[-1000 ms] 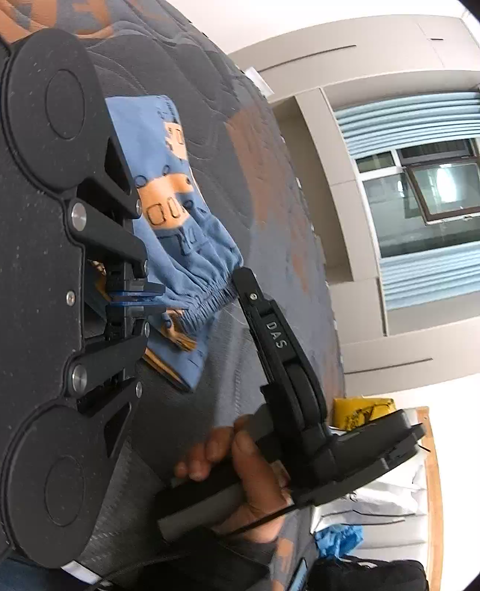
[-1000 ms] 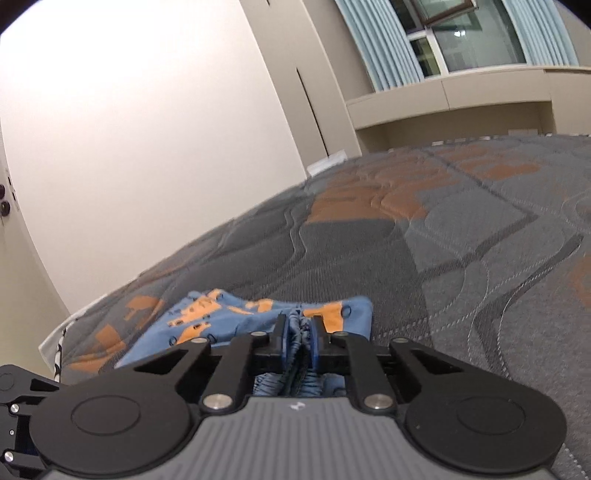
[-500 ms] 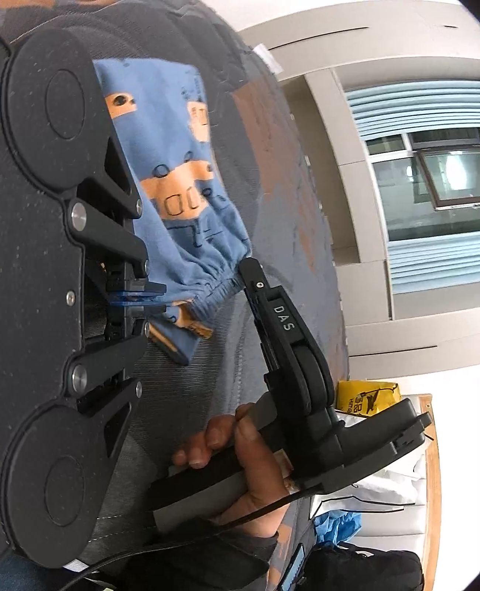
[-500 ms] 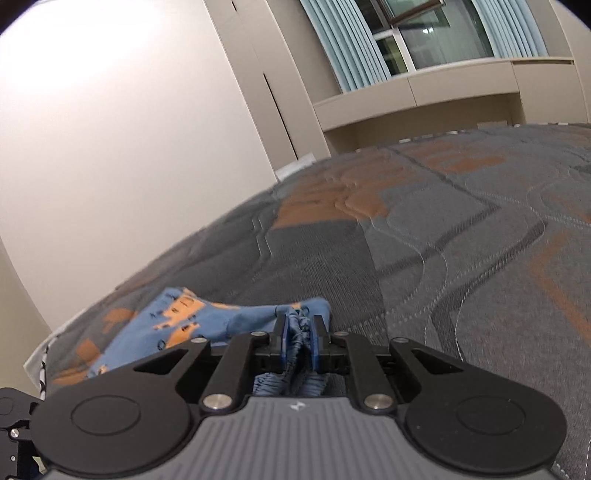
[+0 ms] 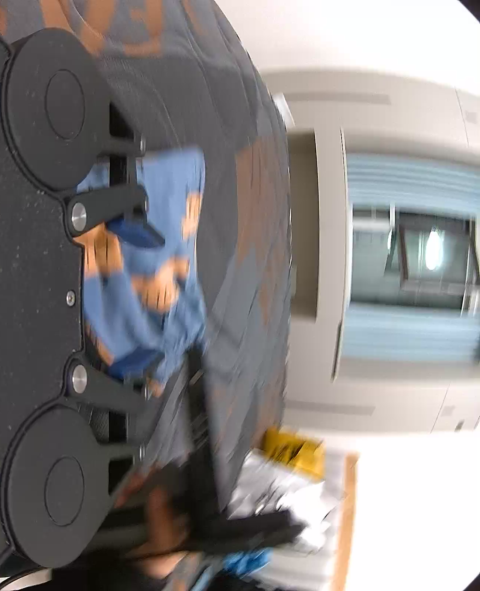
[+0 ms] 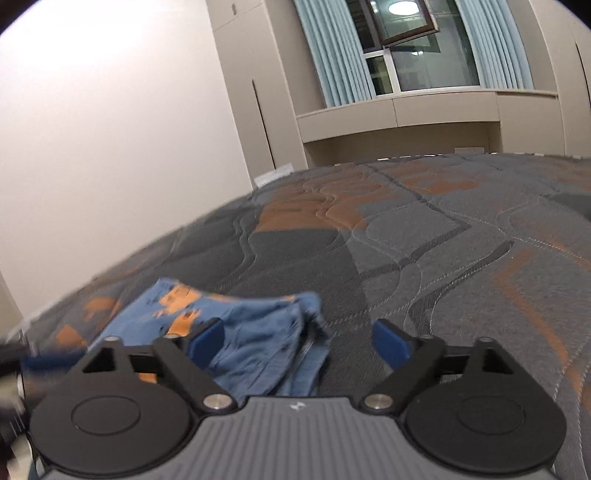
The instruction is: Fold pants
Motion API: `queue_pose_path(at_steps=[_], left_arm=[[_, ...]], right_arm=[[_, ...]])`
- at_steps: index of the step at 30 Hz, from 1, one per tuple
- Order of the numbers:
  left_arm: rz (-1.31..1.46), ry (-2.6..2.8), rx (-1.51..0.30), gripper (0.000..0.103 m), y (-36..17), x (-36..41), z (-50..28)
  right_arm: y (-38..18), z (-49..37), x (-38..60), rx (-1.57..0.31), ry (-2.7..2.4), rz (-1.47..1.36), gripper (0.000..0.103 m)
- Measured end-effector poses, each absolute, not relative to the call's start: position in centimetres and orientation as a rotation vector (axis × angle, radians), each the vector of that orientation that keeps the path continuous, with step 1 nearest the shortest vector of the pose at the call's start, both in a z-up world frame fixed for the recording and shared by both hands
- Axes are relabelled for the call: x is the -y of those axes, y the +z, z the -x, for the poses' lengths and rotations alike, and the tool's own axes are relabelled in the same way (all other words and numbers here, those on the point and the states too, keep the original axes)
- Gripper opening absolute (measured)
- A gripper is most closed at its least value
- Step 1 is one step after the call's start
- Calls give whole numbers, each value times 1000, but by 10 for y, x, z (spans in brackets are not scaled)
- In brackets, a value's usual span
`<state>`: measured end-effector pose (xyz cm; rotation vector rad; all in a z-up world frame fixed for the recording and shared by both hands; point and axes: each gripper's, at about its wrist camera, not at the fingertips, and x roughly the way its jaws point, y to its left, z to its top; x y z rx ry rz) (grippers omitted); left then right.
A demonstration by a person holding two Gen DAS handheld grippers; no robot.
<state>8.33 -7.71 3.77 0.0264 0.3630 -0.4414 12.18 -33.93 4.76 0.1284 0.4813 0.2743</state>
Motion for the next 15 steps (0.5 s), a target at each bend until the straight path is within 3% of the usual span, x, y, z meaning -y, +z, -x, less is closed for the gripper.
queue_pose_path(at_steps=[5, 11, 15], left_arm=[[35, -304, -438, 80, 25, 36, -93], [151, -242, -452, 102, 4, -13, -87], [264, -158, -395, 102, 9, -44, -95]], right_arm=[[36, -109, 308, -542, 155, 86, 103], [30, -94, 297, -549, 89, 167, 103], [48, -77, 281, -445, 176, 163, 103]])
